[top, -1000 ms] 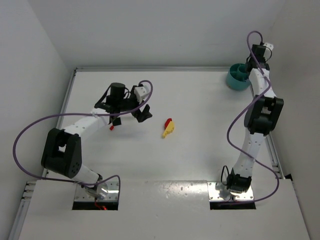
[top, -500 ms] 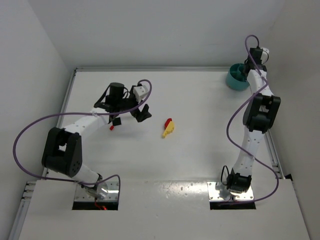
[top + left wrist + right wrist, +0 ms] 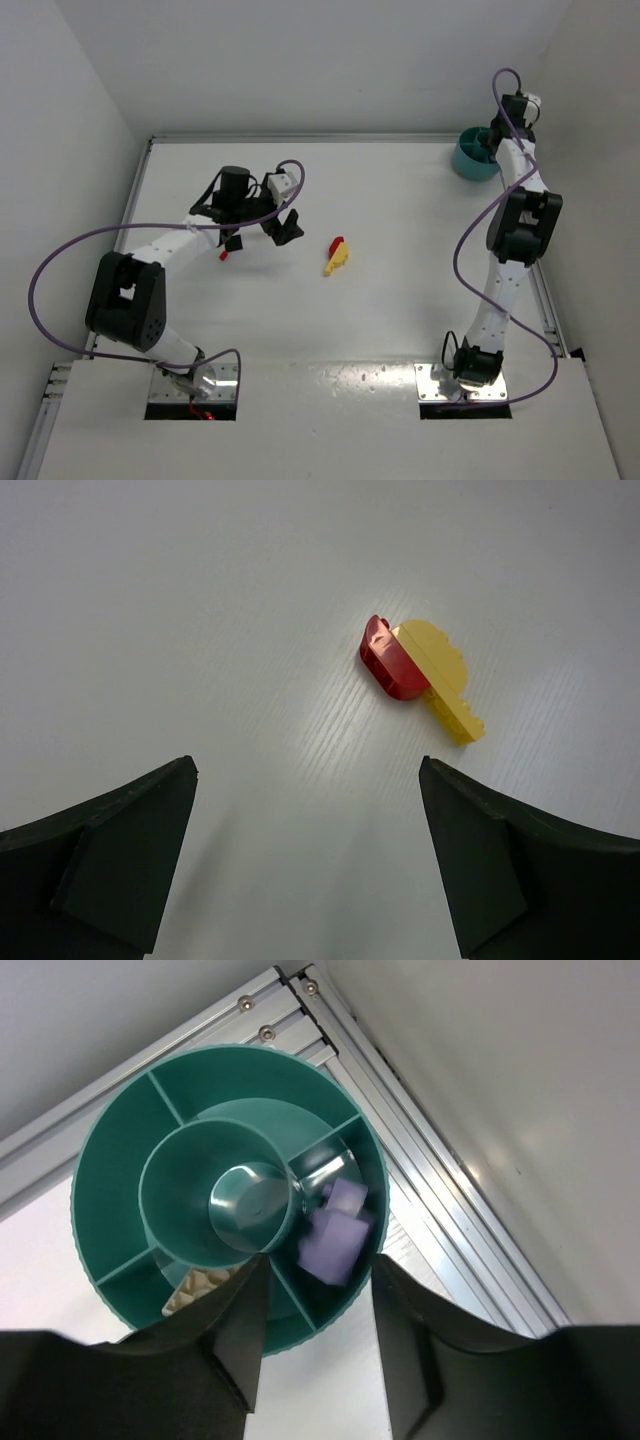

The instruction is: Sort the legos into containers by color

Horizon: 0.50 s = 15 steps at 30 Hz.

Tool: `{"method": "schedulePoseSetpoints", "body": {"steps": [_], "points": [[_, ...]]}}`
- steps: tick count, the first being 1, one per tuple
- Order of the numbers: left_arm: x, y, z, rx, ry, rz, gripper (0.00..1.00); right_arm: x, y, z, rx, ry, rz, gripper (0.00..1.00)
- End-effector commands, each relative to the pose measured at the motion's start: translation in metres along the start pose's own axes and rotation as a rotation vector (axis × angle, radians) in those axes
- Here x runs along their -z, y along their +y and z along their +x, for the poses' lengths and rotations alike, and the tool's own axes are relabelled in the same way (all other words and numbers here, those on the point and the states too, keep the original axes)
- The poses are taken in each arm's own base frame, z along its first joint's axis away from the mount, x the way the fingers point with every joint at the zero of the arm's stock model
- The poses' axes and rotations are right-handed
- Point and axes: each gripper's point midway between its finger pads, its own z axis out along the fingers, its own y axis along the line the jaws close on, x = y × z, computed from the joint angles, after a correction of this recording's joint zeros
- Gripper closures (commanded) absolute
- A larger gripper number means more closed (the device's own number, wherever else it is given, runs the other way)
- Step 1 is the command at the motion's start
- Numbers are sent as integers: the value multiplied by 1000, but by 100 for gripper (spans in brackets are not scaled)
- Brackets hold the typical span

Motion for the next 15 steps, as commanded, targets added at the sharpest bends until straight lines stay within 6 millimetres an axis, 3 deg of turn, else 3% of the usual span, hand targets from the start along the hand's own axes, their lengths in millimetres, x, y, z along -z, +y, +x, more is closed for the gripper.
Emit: {"method": "schedulePoseSetpoints", "body": {"steps": [1, 3, 12, 15], "points": [[2, 5, -19, -22, -53, 4, 0, 7, 4, -31, -40, -74, -27, 53], [2, 5, -19, -22, -53, 4, 0, 9, 6, -35, -42, -80, -40, 46], [1, 5, -23, -25, -69, 8, 0, 25, 20, -34, -36, -53, -143, 44], [1, 5, -23, -25, -70, 8, 0, 28, 24, -31, -33, -38, -170, 36]]}}
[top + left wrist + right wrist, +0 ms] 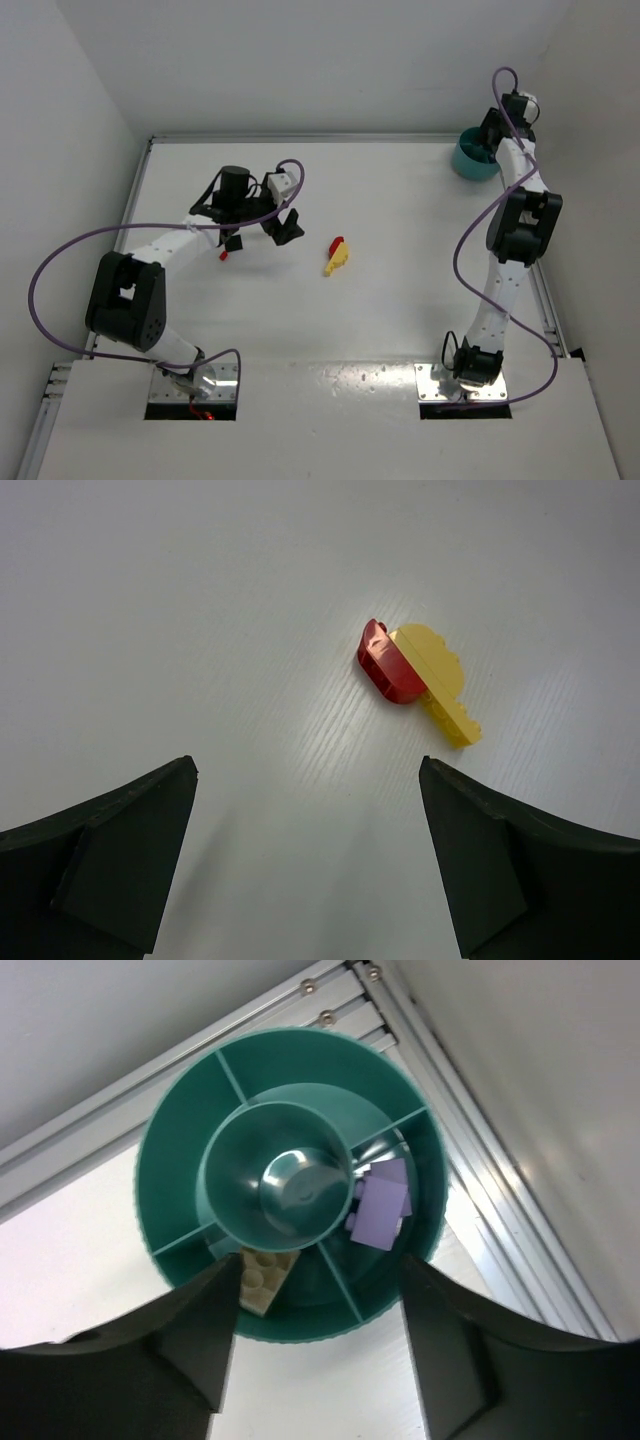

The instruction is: Sort the legos into containers by color

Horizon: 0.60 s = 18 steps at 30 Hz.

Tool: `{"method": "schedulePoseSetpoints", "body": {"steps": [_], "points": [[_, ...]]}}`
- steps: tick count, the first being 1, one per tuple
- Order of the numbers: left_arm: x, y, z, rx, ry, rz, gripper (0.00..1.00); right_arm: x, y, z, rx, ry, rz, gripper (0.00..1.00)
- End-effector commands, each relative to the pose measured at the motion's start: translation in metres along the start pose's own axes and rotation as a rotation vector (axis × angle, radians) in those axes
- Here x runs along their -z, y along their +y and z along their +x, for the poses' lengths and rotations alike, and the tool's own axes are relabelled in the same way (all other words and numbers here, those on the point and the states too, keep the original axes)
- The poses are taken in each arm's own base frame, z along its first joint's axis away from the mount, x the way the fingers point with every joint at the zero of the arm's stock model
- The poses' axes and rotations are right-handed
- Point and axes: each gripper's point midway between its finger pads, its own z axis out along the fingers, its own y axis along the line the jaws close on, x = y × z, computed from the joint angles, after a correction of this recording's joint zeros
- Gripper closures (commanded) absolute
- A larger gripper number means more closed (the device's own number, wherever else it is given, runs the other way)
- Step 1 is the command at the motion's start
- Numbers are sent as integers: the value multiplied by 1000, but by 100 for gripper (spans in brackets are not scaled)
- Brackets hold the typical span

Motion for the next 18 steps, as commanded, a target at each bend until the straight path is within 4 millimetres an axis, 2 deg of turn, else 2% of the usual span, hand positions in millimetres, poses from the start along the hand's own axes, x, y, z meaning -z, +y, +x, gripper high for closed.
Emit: {"method": "schedulePoseSetpoints", "body": {"steps": [1, 3, 5, 7, 10, 18], "points": [[3, 4, -21, -30, -63, 4, 0, 24, 9, -26, -11, -41, -73, 32], [3, 4, -21, -39, -63, 3, 0, 24, 11, -26, -2, -39, -85, 24], [5, 3, -19, -38, -62, 4, 0, 20, 10, -20, 11, -28, -82, 21], [4, 2, -15, -41, -56, 6, 0, 18, 19, -14, 29, -14, -113, 18], [4, 2, -15, -41, -55, 6, 0, 20, 25, -16, 44, -17, -150, 8], [4, 0, -16, -42, -59, 15, 0, 15, 32, -10, 75, -2, -193, 6]]}}
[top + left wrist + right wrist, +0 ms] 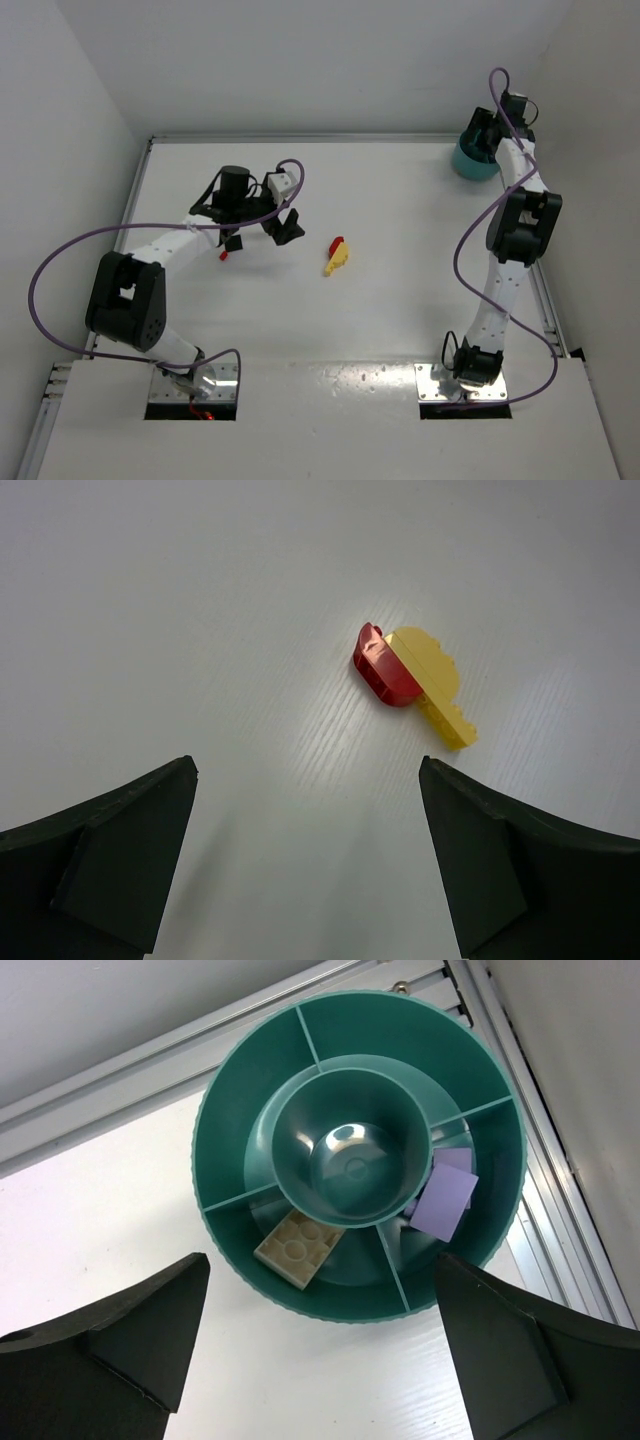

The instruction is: Sort the legos into containers by color

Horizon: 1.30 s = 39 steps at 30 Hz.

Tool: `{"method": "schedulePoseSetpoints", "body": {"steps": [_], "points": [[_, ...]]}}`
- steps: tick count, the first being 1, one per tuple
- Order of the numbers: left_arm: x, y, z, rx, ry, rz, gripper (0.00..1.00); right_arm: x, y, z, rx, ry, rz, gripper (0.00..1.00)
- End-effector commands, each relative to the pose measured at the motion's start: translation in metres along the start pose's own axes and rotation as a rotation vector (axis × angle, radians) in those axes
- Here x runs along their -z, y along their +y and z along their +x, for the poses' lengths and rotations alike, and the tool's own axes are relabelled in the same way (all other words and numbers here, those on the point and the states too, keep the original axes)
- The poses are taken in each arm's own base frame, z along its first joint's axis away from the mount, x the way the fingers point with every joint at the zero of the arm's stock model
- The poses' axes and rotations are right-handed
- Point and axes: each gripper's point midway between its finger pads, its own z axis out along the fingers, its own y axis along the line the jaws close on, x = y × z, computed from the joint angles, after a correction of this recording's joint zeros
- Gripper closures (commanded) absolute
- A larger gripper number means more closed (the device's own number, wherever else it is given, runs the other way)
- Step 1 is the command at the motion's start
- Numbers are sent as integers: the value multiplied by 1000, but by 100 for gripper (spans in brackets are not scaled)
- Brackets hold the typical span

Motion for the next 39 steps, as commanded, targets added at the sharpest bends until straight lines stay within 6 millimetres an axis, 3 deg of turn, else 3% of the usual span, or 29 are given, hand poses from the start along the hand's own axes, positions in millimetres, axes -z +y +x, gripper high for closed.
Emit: {"method": "schedulePoseSetpoints", "body": {"steps": [1, 13, 28, 39], "points": [[4, 1, -14, -40, -50, 7, 0, 7, 11, -17, 25, -43, -51, 6], [2, 2, -11, -43, -44, 9, 0, 4, 9, -11, 6, -26, -38, 6], [2, 0, -9, -43, -47, 18, 0, -6, 1, 11, -24, 10, 33, 6], [2, 0, -9, -43, -47, 18, 0, -7, 7, 21, -16, 32, 19, 6]]}}
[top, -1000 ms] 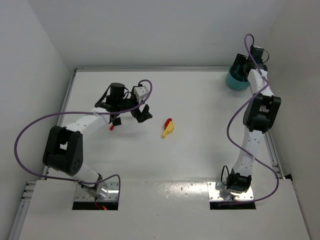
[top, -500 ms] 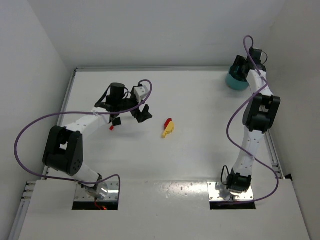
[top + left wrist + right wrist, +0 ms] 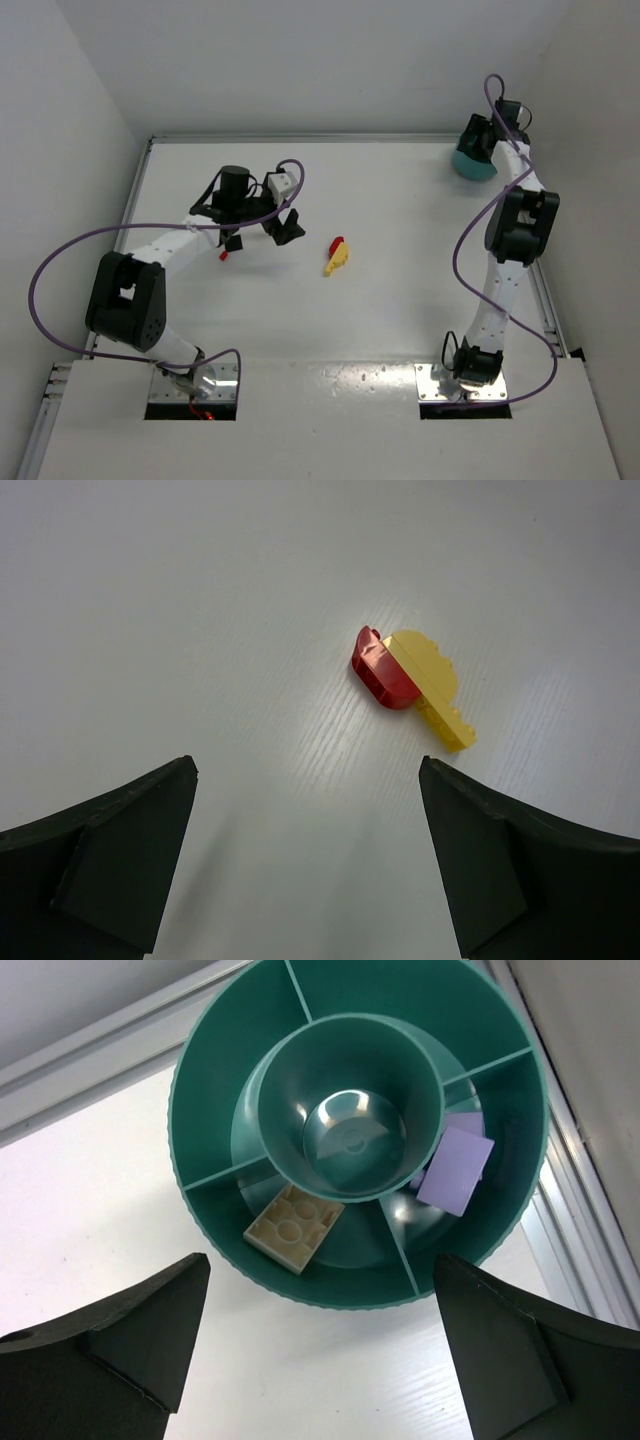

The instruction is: Sort the legos into containers by color

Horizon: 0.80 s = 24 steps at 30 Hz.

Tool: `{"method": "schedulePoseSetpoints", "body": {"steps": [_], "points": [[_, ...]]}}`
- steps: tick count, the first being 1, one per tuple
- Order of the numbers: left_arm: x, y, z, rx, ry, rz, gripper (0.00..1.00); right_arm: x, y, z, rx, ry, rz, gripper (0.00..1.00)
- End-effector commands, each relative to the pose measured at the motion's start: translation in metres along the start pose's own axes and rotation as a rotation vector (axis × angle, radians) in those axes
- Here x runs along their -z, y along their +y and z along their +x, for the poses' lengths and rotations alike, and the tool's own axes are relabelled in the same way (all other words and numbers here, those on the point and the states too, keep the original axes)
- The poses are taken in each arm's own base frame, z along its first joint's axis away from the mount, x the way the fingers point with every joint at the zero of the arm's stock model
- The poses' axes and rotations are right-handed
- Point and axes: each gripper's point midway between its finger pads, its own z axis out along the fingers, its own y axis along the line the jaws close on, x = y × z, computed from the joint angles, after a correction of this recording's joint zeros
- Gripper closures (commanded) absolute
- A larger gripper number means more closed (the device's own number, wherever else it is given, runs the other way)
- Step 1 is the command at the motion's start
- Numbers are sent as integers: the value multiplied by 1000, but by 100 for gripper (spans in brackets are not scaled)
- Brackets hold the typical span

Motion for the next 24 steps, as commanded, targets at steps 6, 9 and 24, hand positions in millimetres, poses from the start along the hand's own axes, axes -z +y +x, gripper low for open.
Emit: {"method": "schedulePoseSetpoints", "body": {"steps": [6, 9, 24], "points": [[0, 2, -11, -42, -49, 15, 0, -4, 16, 13, -6, 15, -24, 6], [0, 2, -11, -42, -49, 15, 0, 1, 26, 13, -9, 12, -52, 6], [0, 0, -5, -36, -42, 18, 0, 24, 79, 10, 43, -15, -134, 6]]}}
